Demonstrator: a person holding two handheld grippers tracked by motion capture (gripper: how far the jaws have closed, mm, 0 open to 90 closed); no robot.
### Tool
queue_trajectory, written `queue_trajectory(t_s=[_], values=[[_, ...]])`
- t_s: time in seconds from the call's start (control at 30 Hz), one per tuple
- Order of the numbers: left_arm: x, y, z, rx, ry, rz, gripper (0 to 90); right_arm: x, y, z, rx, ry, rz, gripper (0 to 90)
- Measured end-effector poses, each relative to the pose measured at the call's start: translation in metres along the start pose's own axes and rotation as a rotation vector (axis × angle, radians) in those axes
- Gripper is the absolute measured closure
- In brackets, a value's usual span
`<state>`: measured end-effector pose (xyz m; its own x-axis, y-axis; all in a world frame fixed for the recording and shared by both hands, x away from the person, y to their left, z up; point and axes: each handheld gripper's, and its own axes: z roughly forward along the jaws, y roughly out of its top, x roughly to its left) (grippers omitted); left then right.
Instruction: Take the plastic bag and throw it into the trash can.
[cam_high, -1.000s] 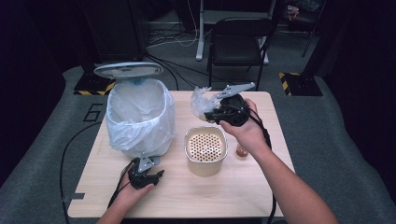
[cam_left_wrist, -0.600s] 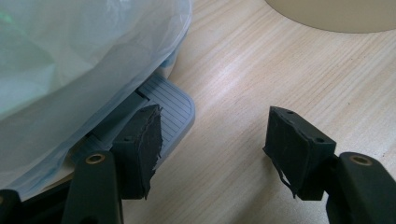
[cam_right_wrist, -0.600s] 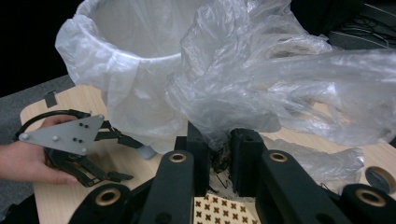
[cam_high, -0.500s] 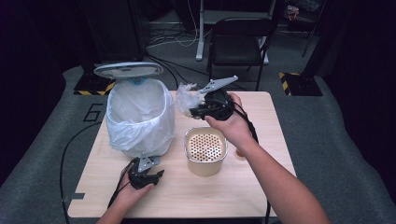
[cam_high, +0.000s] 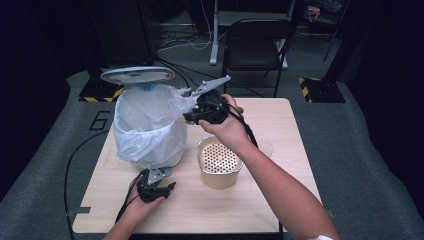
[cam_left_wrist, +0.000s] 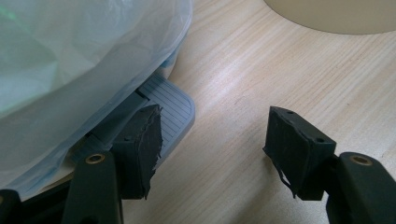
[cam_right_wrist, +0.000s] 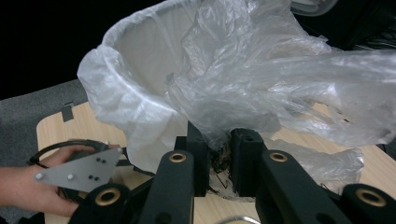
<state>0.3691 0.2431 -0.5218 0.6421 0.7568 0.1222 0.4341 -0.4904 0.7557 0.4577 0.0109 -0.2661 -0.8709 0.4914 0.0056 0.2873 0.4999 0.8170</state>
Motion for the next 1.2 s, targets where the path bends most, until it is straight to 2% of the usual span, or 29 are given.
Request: queue_trajectory(t_s=[0.03, 0.07, 0.5, 0.57, 0.6, 0.67, 1.0, 1.2], values=[[0.001, 0.000, 0.000, 0.003, 0.002, 0.018, 36.4, 0.002, 0.002, 0.002, -0.006, 0.001, -0.001, 80.5], [0.001, 0.000, 0.000, 0.003, 0.001, 0.019, 36.4, 0.003, 0.004, 0.004, -0.010, 0.005, -0.008, 80.5], [0.003, 0.001, -0.001, 0.010, -0.013, 0.019, 36.4, 0.018, 0.027, 0.035, -0.004, 0.042, -0.038, 80.5], [0.002, 0.000, 0.000, -0.010, 0.000, 0.014, 36.4, 0.020, 0.031, 0.041, -0.009, 0.049, -0.046, 80.5], [0.002, 0.000, -0.001, 0.009, -0.012, 0.018, 36.4, 0.021, 0.032, 0.044, -0.011, 0.052, -0.049, 80.5], [0.003, 0.000, -0.001, 0.012, -0.014, 0.023, 36.5, 0.023, 0.035, 0.049, -0.009, 0.058, -0.049, 80.5], [0.003, 0.000, -0.001, 0.004, -0.012, 0.011, 36.4, 0.025, 0.041, 0.067, -0.013, 0.064, -0.041, 80.4], [0.003, 0.000, -0.001, 0.004, -0.013, 0.012, 36.5, 0.023, 0.042, 0.077, -0.016, 0.050, -0.041, 80.4]])
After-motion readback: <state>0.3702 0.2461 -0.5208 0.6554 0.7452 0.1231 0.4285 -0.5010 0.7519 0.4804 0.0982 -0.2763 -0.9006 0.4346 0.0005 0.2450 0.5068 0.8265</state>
